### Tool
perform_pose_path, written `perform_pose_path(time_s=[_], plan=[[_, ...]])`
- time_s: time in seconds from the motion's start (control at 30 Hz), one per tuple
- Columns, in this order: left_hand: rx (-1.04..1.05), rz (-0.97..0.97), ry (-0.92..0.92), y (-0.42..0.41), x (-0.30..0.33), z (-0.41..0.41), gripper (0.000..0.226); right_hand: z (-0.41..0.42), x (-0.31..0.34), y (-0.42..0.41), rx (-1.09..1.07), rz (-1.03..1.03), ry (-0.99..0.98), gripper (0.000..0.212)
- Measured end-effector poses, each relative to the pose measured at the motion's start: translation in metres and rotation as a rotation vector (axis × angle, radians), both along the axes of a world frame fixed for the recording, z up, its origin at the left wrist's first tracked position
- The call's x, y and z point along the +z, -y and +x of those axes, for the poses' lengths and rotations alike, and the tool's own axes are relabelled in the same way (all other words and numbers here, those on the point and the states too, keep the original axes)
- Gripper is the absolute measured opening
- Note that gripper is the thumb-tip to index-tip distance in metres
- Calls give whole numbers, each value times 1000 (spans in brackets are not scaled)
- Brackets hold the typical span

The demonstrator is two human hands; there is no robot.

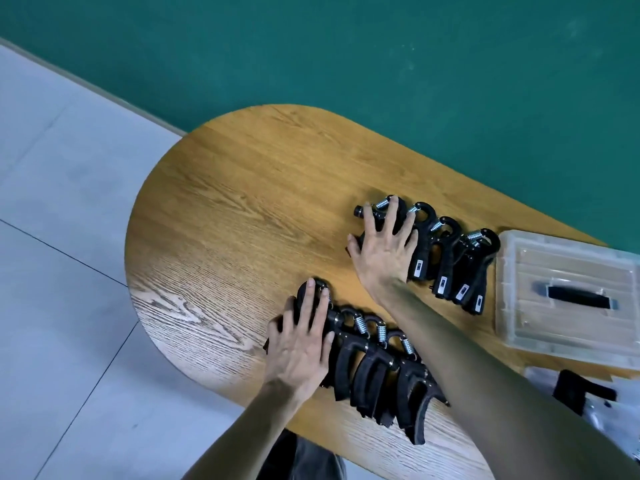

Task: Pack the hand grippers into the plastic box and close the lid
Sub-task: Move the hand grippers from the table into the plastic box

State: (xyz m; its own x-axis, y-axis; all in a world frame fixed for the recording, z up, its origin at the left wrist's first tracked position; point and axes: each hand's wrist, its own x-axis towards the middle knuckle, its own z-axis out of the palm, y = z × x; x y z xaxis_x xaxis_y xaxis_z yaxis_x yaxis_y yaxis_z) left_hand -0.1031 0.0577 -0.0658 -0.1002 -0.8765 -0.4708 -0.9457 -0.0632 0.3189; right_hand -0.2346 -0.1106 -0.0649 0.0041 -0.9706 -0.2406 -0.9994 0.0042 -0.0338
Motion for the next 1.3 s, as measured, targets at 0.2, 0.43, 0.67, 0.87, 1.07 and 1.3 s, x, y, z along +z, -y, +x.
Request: perform_pose_path(time_s=[0.2,0.43,0.67,0.87,1.07,1.3], plan=[[-26,-33,-54,9,-1,9,74,15,-10,12,-104,14,-13,81],[-51,25,-15,14,3,9,87,20,-14,14,-135,-38,-44,76],[-69,68,50,17,16,16,99,6,2,6,-46,-91,-93,88],[-71,22,118,26,53,24,98,0,60,-25,23,-60,-29,81],[69,-3,124,20,109,4,90,-10,113,-82,-16,-22,-1,84],[52,-28,167,-1,150,-26,103,-34,156,-140,-59,-67,51,88]])
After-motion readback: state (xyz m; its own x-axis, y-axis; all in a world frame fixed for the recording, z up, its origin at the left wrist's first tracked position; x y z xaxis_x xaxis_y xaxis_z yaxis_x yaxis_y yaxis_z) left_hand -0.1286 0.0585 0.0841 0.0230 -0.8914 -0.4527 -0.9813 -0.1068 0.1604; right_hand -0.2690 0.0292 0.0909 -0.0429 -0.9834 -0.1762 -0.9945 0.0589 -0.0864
